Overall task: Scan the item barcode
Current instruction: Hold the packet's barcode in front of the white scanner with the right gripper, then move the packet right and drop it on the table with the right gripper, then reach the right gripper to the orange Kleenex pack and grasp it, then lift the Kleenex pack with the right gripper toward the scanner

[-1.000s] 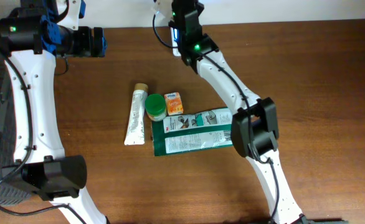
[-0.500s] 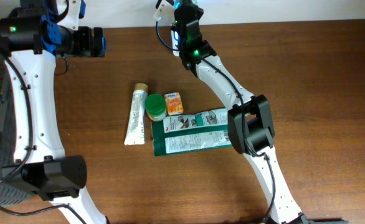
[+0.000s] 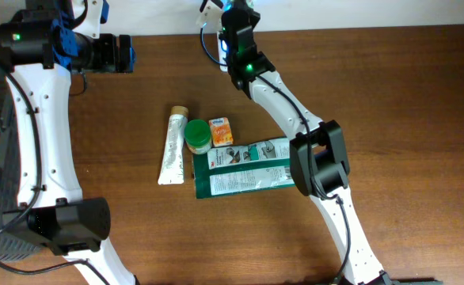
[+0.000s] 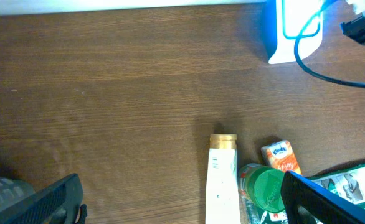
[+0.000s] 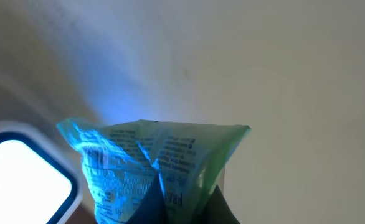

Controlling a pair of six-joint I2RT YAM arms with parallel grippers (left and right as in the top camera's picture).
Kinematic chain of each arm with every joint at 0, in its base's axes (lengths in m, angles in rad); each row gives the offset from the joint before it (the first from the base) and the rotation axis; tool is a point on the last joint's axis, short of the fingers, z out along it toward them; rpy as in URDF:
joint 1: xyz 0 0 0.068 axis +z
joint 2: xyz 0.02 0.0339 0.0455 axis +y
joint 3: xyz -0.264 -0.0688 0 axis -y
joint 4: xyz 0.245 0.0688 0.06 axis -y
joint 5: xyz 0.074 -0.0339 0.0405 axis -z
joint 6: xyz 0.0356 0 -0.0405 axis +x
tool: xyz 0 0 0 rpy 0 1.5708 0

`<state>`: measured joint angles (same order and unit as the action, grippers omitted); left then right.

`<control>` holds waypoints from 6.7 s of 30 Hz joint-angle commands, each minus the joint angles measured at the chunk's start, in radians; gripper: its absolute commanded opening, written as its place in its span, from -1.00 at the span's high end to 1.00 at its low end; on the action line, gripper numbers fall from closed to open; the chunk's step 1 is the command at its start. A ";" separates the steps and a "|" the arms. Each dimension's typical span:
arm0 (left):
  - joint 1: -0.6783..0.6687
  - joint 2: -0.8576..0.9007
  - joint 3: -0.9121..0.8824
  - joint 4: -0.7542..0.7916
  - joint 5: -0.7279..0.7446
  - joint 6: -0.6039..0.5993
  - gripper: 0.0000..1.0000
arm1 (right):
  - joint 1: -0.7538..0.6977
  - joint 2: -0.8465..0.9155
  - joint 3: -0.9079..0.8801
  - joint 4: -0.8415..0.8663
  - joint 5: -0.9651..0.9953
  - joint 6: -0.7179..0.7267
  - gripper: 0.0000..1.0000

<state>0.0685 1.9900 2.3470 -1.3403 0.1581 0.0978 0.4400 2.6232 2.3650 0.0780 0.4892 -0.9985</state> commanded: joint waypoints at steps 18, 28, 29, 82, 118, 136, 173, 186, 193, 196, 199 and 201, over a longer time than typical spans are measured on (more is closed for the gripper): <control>0.000 -0.008 0.004 -0.001 0.010 0.017 -0.99 | -0.199 -0.640 -0.001 -1.377 -0.439 1.199 0.92; 0.000 -0.008 0.004 -0.001 0.010 0.017 -0.98 | -0.543 -0.587 -0.420 -1.427 -0.645 1.251 0.91; 0.000 -0.008 0.004 -0.001 0.010 0.017 -0.98 | -0.579 -0.586 -0.486 -1.379 -0.677 1.251 0.92; 0.000 -0.008 0.004 -0.001 0.010 0.017 -0.98 | -0.131 -0.635 -0.545 -1.219 -0.871 1.220 0.11; 0.000 -0.008 0.004 -0.001 0.010 0.017 -0.98 | 0.023 -0.274 -0.567 -0.914 -0.898 1.453 0.70; 0.000 -0.008 0.004 -0.001 0.010 0.017 -0.98 | -0.259 -0.306 -0.509 -1.166 -1.188 0.837 0.92; 0.000 -0.008 0.004 -0.001 0.010 0.017 -0.98 | 0.039 -0.303 -0.461 -1.248 -0.698 1.391 0.92; 0.000 -0.008 0.004 -0.001 0.010 0.017 -0.98 | -0.130 -0.300 -0.549 -1.165 -0.608 1.408 0.92; 0.000 -0.008 0.004 -0.001 0.010 0.017 -0.98 | -0.234 -0.300 -0.547 -1.041 -0.766 1.380 0.92; 0.000 -0.008 0.004 -0.001 0.010 0.017 -0.98 | -0.245 -0.300 -0.547 -0.946 -0.957 1.321 0.86; 0.000 -0.008 0.004 -0.001 0.010 0.017 -0.98 | -0.238 -0.300 -0.547 -0.883 -0.990 1.329 0.74; 0.000 -0.008 0.004 -0.001 0.010 0.017 -0.98 | -0.237 -0.300 -0.547 -0.856 -0.991 1.329 0.72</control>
<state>0.0685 1.9900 2.3470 -1.3430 0.1585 0.0978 0.1921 2.3226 1.8248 -0.8070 -0.4263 0.3443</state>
